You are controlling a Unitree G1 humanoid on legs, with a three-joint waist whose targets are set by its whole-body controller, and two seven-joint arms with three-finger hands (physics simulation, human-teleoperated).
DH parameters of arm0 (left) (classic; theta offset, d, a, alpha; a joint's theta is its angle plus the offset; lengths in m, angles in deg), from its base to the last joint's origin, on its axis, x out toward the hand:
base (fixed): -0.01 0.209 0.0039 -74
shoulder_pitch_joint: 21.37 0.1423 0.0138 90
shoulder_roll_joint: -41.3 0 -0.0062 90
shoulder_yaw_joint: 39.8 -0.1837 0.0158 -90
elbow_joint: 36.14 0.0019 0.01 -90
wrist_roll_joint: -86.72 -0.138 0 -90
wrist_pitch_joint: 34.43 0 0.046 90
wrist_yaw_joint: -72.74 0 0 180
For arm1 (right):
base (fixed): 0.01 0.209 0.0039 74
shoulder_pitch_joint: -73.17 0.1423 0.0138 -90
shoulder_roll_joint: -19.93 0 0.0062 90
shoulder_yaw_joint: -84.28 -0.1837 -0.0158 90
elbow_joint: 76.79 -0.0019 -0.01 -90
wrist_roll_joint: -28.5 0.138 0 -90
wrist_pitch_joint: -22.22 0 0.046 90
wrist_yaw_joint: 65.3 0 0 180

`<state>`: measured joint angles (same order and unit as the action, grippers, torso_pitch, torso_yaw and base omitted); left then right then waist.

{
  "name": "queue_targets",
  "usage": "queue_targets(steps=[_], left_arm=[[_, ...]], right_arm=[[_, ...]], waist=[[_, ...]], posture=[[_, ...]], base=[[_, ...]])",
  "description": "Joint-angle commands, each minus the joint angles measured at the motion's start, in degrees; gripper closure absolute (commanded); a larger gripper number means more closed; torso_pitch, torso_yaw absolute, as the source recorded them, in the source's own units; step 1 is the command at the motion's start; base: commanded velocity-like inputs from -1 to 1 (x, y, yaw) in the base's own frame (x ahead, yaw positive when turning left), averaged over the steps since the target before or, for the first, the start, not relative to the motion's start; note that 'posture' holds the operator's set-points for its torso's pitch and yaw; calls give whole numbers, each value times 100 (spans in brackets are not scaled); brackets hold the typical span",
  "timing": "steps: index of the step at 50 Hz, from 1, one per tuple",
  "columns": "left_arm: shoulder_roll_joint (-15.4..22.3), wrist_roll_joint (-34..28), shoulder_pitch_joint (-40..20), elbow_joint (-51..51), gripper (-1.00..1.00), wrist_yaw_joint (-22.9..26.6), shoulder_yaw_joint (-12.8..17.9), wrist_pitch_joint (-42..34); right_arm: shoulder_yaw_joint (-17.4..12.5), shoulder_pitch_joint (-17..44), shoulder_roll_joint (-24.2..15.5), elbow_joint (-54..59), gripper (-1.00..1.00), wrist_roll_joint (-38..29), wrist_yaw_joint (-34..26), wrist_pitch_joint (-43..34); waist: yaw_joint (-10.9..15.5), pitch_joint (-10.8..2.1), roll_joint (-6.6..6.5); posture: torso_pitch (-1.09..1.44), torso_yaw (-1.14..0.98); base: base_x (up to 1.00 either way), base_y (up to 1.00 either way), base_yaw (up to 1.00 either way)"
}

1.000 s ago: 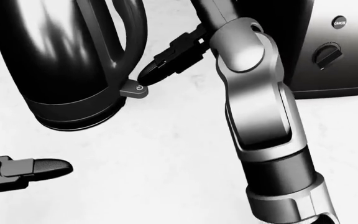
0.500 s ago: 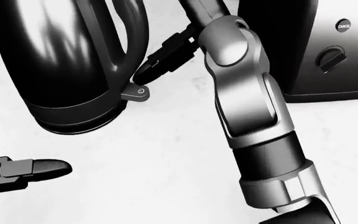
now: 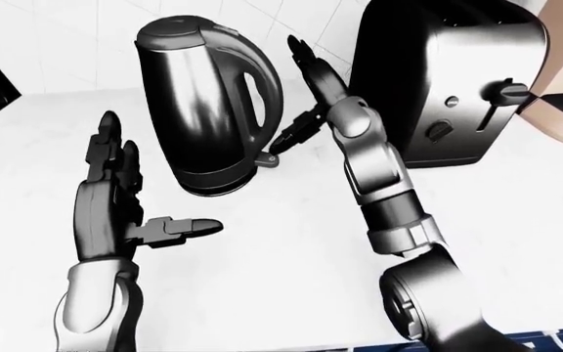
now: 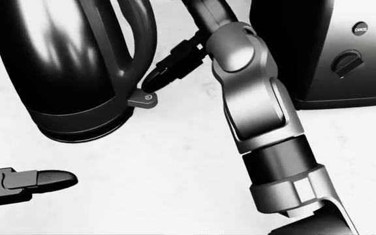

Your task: Press down the lever to turn on the electric kettle.

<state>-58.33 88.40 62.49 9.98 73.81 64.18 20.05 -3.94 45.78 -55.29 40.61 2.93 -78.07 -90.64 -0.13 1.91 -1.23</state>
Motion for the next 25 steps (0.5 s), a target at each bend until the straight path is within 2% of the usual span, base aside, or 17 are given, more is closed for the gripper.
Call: queue_targets(steps=[1,9,12,25], left_arm=[[46,-4,-117,-226,-100,-10,37,190],[97,32,-236,-381,-100,-22,74,-93],[42,2,-101,-253,-100,-10,40,178],[43,20,-94,-279,-100,-2,66,178]], right_arm=[[-13,233,-18,-199,-100,-12,72,167],[45,101,57,-71,-100,-92,112,291],[44,111,62,-25,-100,-115,111,313],[59,193,91,340,-100,-301,274,420]], waist=[[1,-145,-27],[0,-142,-25],[-1,-145,-26],[1,-151,-33]], posture=[[0,0],[0,0],[0,0],[0,0]], base=[[0,0,0],[0,0,0],[0,0,0],[0,0,0]])
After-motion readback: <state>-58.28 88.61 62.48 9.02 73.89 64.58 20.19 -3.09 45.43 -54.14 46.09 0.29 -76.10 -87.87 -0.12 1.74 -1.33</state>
